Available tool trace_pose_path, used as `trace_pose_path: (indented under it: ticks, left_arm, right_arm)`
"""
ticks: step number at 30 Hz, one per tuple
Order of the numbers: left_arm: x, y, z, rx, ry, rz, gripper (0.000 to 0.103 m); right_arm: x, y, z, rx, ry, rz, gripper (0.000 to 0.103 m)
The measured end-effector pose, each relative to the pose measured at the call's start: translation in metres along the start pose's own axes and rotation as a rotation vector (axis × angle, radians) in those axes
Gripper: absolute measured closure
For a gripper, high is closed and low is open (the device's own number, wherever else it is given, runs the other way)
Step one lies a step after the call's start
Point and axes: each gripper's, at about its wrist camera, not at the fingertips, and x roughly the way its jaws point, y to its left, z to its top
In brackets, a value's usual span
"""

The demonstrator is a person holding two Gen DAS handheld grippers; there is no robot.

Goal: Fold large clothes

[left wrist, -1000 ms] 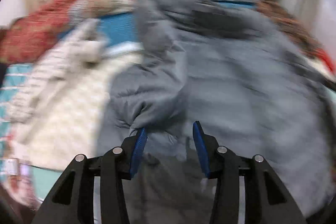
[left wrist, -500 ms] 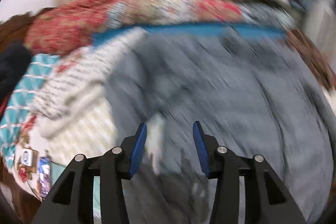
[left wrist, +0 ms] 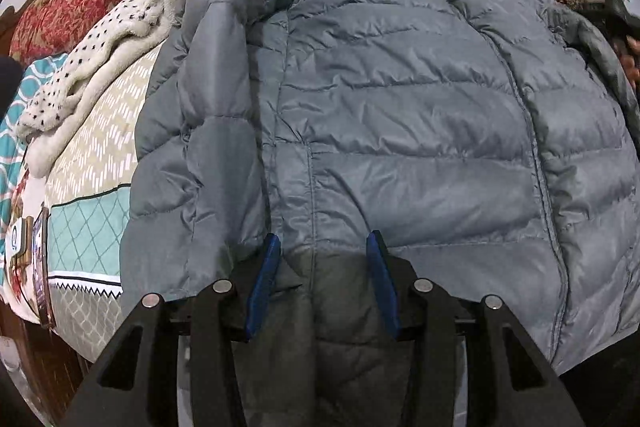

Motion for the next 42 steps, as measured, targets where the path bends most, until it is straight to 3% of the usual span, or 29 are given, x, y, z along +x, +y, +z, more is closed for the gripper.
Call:
trace_pose_path:
  ticks: [5, 11, 12, 14, 16, 18, 20, 22, 25, 27, 29, 32, 35, 39, 42]
  left_arm:
    - [-0.007, -0.011, 0.015, -0.038, -0.027, -0.036, 0.103]
    - [-0.01, -0.05, 0.038, -0.025, -0.091, -0.112, 0.103]
    - [-0.004, -0.057, 0.039, 0.002, -0.08, -0.099, 0.103]
    - [0.008, -0.064, 0.039, 0.028, -0.048, -0.056, 0.103]
    - [0.01, -0.062, 0.038, 0.019, -0.038, -0.054, 0.103]
    - [0.005, -0.054, 0.037, -0.003, -0.05, -0.05, 0.103]
    - [0.004, -0.045, 0.035, -0.027, -0.051, -0.026, 0.103]
    - [0.001, -0.026, 0.033, -0.072, -0.04, -0.019, 0.103]
    - [-0.013, -0.005, 0.024, -0.122, -0.058, -0.043, 0.103]
    - [-0.023, 0.001, 0.017, -0.12, -0.083, -0.01, 0.103]
    - [-0.026, 0.008, 0.012, -0.115, -0.081, 0.037, 0.103]
    - [-0.022, 0.029, 0.001, -0.126, -0.047, 0.13, 0.103]
    - [-0.035, 0.054, -0.011, -0.199, -0.068, 0.16, 0.103]
    - [-0.067, 0.088, -0.025, -0.306, -0.145, 0.162, 0.103]
    - [-0.09, 0.108, -0.04, -0.342, -0.205, 0.163, 0.103]
  right_arm:
    - [-0.043, 0.027, 0.084, -0.038, -0.184, -0.056, 0.098]
    - [-0.047, 0.05, 0.117, -0.157, -0.304, -0.21, 0.096]
    - [-0.035, 0.049, 0.117, -0.17, -0.282, -0.297, 0.091]
    - [-0.011, 0.044, 0.107, -0.179, -0.194, -0.417, 0.059]
    - [-0.013, 0.042, 0.091, -0.174, -0.215, -0.449, 0.048]
    - [-0.034, 0.039, 0.069, -0.143, -0.277, -0.43, 0.043]
    - [-0.063, 0.035, 0.036, -0.1, -0.335, -0.346, 0.042]
    - [-0.079, 0.037, 0.004, -0.098, -0.341, -0.264, 0.042]
    - [-0.089, 0.054, -0.066, -0.184, -0.254, -0.125, 0.042]
    - [-0.082, 0.059, -0.11, -0.238, -0.162, -0.119, 0.037]
    - [-0.07, 0.054, -0.148, -0.25, -0.067, -0.182, 0.037]
    - [-0.073, 0.046, -0.175, -0.213, -0.058, -0.275, 0.037]
    - [-0.099, 0.054, -0.181, -0.18, -0.121, -0.261, 0.037]
    - [-0.129, 0.099, -0.181, -0.245, -0.179, -0.138, 0.037]
    - [-0.124, 0.149, -0.182, -0.289, -0.138, 0.008, 0.037]
